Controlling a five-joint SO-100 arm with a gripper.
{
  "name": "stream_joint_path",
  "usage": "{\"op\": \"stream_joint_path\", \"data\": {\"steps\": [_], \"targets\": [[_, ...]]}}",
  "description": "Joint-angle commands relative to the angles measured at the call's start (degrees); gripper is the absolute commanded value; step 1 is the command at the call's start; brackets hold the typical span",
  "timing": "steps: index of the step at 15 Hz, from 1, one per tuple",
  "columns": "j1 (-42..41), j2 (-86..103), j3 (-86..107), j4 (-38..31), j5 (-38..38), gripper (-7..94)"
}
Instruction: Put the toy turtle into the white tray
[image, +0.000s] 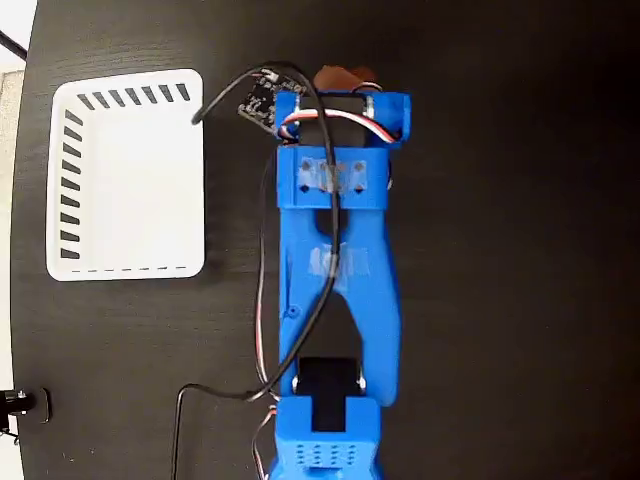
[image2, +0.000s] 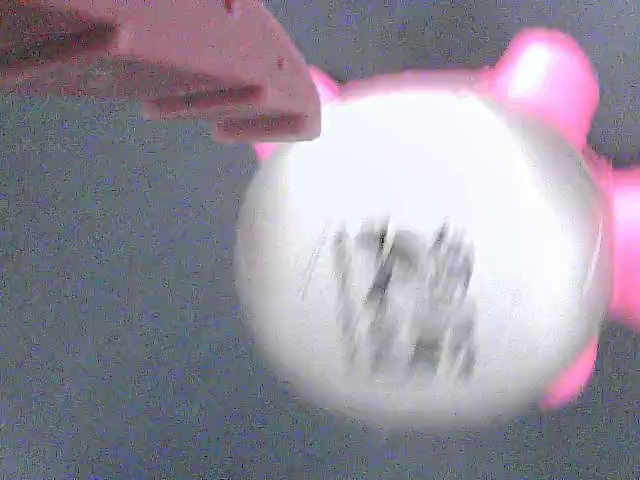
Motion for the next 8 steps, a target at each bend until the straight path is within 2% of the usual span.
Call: {"op": "stream_joint_path", "data": {"steps": [1,5,8], "targets": [[0.09,0.53,-2.11,1.05,0.44,56],[-0.18,-2.20,-2.99,1.14,-0.09,57],[-0.79,-6.59,-5.45,0.62,0.26,61]]}}
